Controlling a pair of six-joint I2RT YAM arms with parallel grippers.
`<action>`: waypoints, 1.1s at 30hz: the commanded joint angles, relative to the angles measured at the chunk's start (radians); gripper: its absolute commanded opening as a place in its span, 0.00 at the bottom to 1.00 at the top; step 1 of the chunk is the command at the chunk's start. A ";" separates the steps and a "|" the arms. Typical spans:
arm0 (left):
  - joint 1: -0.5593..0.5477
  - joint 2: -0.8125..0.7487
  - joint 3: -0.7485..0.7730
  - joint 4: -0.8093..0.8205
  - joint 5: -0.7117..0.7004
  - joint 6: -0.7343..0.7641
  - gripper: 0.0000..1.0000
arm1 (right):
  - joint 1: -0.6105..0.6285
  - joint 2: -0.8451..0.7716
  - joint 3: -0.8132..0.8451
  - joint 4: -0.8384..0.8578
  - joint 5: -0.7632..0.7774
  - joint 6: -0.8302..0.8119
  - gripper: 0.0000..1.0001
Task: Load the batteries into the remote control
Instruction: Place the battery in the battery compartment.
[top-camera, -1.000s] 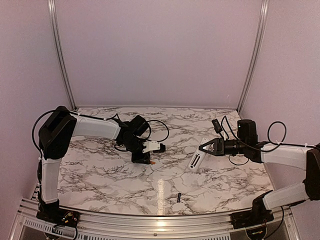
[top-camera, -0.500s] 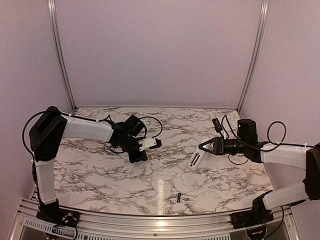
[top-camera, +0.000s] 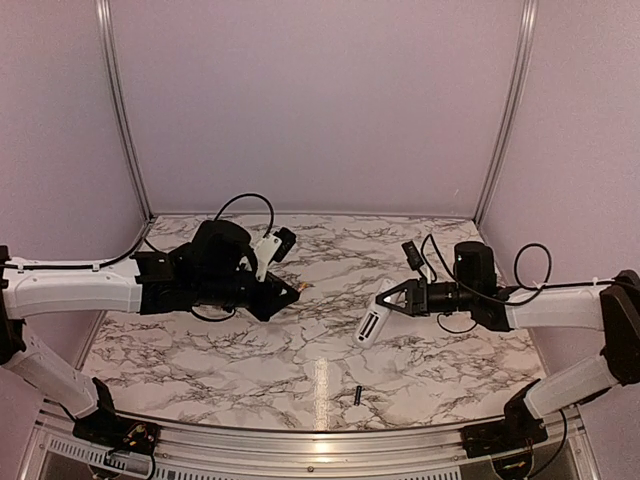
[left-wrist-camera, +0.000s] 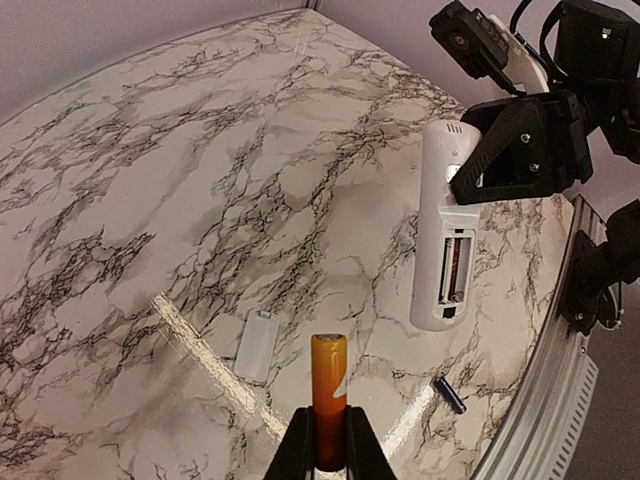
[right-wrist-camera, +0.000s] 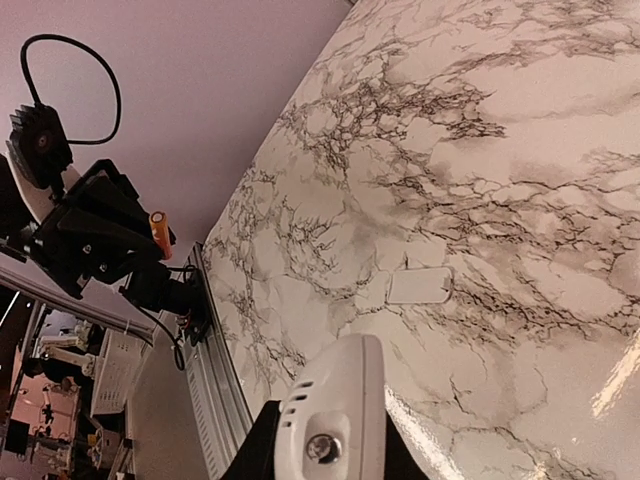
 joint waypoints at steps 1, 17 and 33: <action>-0.103 -0.001 -0.063 0.064 -0.126 -0.223 0.00 | 0.065 0.032 -0.011 0.136 0.029 0.085 0.00; -0.289 0.339 0.202 -0.001 -0.205 -0.319 0.00 | 0.141 0.089 -0.047 0.188 0.086 0.188 0.00; -0.287 0.425 0.262 -0.104 -0.244 -0.358 0.00 | 0.141 0.068 -0.057 0.195 0.087 0.211 0.00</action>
